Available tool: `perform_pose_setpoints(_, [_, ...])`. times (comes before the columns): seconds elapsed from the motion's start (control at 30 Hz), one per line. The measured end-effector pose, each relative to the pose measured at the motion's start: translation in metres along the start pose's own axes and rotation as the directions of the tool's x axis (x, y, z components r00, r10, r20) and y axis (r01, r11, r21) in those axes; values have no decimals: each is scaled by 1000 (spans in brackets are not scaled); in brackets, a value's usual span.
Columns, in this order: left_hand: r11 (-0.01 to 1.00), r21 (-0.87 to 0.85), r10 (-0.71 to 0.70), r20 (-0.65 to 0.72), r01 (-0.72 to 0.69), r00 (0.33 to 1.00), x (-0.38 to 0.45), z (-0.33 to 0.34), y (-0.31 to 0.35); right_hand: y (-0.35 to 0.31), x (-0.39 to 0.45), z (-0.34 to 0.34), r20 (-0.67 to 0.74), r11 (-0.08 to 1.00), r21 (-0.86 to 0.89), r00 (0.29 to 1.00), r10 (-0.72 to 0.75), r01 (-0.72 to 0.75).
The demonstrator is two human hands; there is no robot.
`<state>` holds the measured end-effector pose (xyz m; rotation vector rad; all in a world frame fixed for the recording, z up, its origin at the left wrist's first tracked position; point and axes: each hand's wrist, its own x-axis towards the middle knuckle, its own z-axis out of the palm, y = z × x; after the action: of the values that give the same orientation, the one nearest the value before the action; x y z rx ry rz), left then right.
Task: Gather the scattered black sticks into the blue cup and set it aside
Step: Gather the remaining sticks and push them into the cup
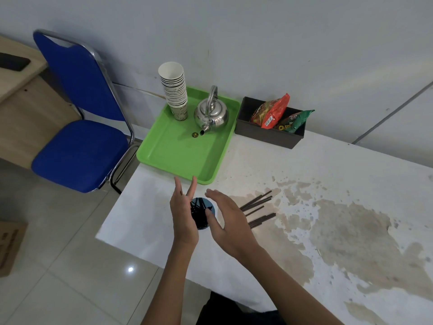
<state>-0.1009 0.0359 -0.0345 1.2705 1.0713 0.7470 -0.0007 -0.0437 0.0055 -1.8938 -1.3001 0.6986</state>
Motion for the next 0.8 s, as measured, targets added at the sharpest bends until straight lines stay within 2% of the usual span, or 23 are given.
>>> perform_pose_setpoints(0.07, [993, -108, -49, -16, 47, 999, 2, 0, 0, -4, 2, -4, 43, 1000, -3, 999, -2, 2])
perform_pose_setpoints(0.17, [982, -173, -89, -46, 79, 995, 4, 1, 0, -10, 4, -6, 81, 999, -22, 996, -39, 41])
perform_pose_setpoints(0.23, [989, -137, -68, -74, 57, 995, 5, 2, 4, -13, 5, -5, 110, 995, -55, 991, -78, 85])
perform_pose_setpoints(0.3, [982, -154, -127, -131, 106, 983, 7, 2, 5, -11, 6, -1, 127, 983, -94, 981, -149, 161])
perform_pose_setpoints(0.43, [997, -69, -26, -150, 15, 988, -3, 0, 2, -8, 8, 4, 179, 949, -196, 961, -213, 247])
perform_pose_setpoints(0.53, [994, -111, -38, -219, 14, 975, -5, 1, 8, -6, 9, 5, 211, 907, -285, 943, -256, 310])
perform_pose_setpoints(0.6, [996, -78, -60, -251, 42, 966, -3, 1, 16, -6, 12, 6, 223, 864, -360, 932, -287, 352])
perform_pose_setpoints(0.8, [983, -129, -151, -163, 130, 975, -7, -3, 17, 3, 13, 17, 331, 747, -470, 878, -345, 471])
